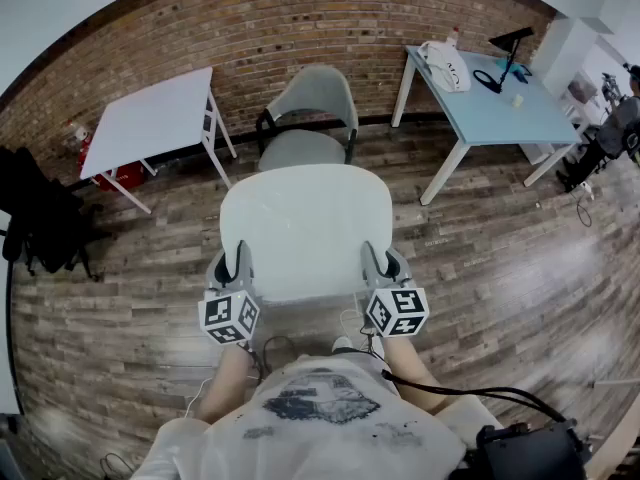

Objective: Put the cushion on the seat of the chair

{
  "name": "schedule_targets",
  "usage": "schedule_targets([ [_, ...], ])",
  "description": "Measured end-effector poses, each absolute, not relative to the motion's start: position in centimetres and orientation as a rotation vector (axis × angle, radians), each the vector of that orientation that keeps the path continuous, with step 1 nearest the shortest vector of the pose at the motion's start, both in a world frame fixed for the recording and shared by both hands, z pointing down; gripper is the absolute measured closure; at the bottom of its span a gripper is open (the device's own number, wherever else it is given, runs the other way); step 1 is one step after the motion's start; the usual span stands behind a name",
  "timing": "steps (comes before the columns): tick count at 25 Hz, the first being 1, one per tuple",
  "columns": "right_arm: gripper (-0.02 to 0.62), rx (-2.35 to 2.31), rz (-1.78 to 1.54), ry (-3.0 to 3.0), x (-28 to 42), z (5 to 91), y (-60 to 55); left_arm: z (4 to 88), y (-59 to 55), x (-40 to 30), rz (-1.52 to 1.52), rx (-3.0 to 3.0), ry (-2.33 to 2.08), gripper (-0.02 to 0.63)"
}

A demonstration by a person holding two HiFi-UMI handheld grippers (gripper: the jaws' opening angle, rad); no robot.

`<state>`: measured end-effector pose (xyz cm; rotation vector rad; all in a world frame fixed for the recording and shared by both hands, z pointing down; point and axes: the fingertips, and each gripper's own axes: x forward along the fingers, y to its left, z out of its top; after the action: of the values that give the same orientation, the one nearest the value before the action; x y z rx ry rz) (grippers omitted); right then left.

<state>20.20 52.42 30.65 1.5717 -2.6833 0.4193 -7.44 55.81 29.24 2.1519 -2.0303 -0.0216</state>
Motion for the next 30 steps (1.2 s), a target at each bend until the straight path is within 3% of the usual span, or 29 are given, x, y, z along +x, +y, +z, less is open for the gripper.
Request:
schedule_targets([
  [18, 0.540, 1.500, 0.473, -2.700, 25.0, 32.4, 45.8, 31.1, 50.7, -2.5, 0.006, 2.090, -2.073, 0.543],
  [30, 0.540, 1.522, 0.497, -2.655, 21.0, 33.7, 38.6, 32.5, 42.6, -6.5, 0.019, 2.094, -2.024, 0.543],
])
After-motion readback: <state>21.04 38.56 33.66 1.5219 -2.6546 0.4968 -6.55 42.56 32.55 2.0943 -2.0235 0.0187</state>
